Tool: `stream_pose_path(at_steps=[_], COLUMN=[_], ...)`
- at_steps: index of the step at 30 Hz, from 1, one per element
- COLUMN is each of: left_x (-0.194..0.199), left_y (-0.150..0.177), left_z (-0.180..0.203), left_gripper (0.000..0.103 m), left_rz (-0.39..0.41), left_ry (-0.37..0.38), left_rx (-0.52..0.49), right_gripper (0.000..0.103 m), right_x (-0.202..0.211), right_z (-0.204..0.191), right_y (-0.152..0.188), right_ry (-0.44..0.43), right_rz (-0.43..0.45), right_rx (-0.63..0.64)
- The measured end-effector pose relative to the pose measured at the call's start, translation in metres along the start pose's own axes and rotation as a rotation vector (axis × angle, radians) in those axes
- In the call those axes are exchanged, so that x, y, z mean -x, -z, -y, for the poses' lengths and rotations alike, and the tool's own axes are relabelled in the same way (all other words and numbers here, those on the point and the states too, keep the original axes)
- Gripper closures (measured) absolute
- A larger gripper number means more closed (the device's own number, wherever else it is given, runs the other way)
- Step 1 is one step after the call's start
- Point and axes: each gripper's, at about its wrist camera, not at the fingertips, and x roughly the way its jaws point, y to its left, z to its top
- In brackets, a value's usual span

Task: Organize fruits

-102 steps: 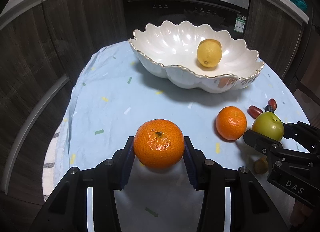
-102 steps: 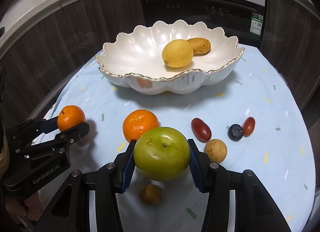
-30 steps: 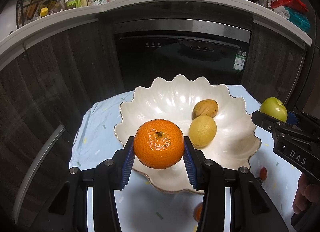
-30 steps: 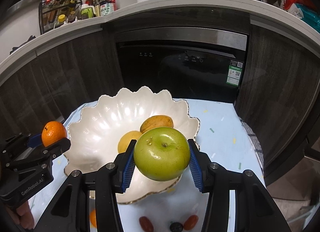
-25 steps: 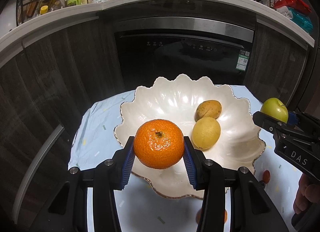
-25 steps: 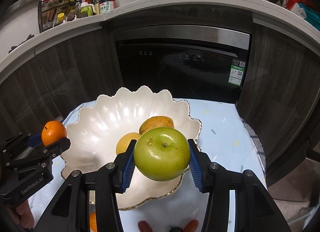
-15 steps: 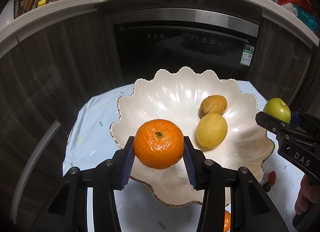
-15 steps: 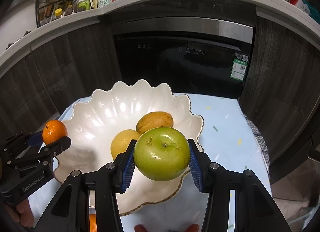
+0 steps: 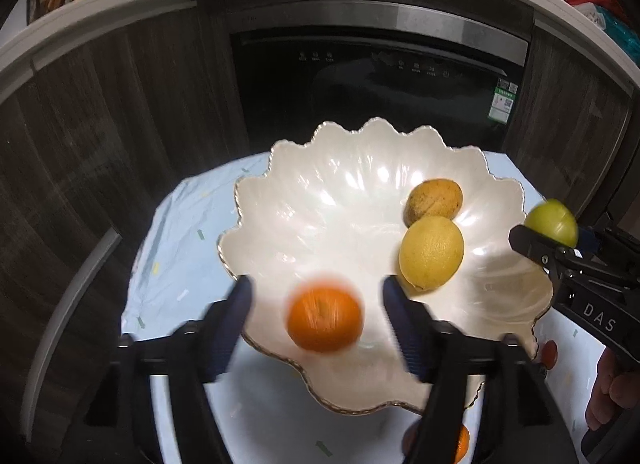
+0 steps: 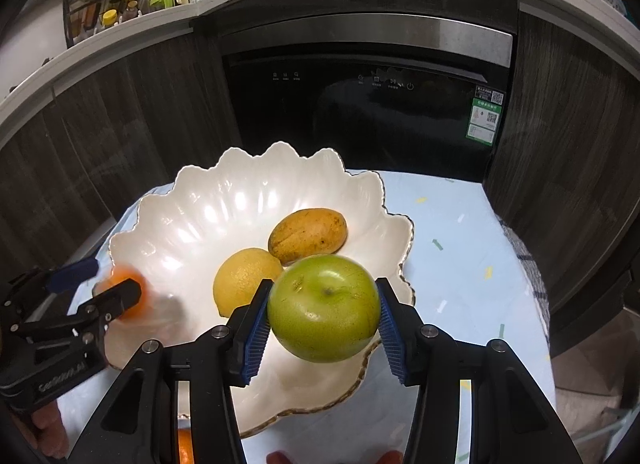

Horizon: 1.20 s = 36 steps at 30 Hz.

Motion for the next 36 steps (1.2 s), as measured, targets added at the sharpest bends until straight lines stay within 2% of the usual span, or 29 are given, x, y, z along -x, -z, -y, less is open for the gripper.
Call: stream_pose_path(at_steps=[2, 4, 8, 10, 12, 15, 36], left_x=[0.003, 0.004, 0.008, 0.012, 0.015, 0.018, 0.069], left_y=[-0.001, -0.002, -0.003, -0.003, -0.002, -0.001, 0.008], left_z=[0.0, -0.001, -0.004, -0.005, -0.007, -0.008, -0.006], left_gripper=[0.031, 0.031, 0.027, 0.017, 0.015, 0.014, 0.014], left_rz=[0.006, 0.004, 0.007, 0.015, 0.02, 0.02, 0.068], left_ry=[-0.004, -0.007, -0.013, -0.024, -0.031, -0.033, -0.026], left_rx=[-0.006, -0.004, 0.013, 0.024, 0.029, 0.031, 0.028], right_gripper=[0.03, 0.023, 0.021, 0.021, 0.018, 0.015, 0.015], right_x=[0.004, 0.009, 0.013, 0.014, 0.016, 0.021, 0.072], right_z=[0.0, 0.001, 0.001, 0.001, 0.001, 0.0, -0.001], right_y=[-0.001, -0.003, -0.007, -0.008, -0.007, -0.005, 0.007], right_ry=[0.007, 0.015, 0.022, 0.022, 0.027, 0.032, 0.049], right_rz=[0.021, 0.044, 0.056, 0.057, 0.058, 0.063, 0.109], right_rx=[-0.003, -0.011, -0.021, -0.025, -0.026, -0.034, -0.055])
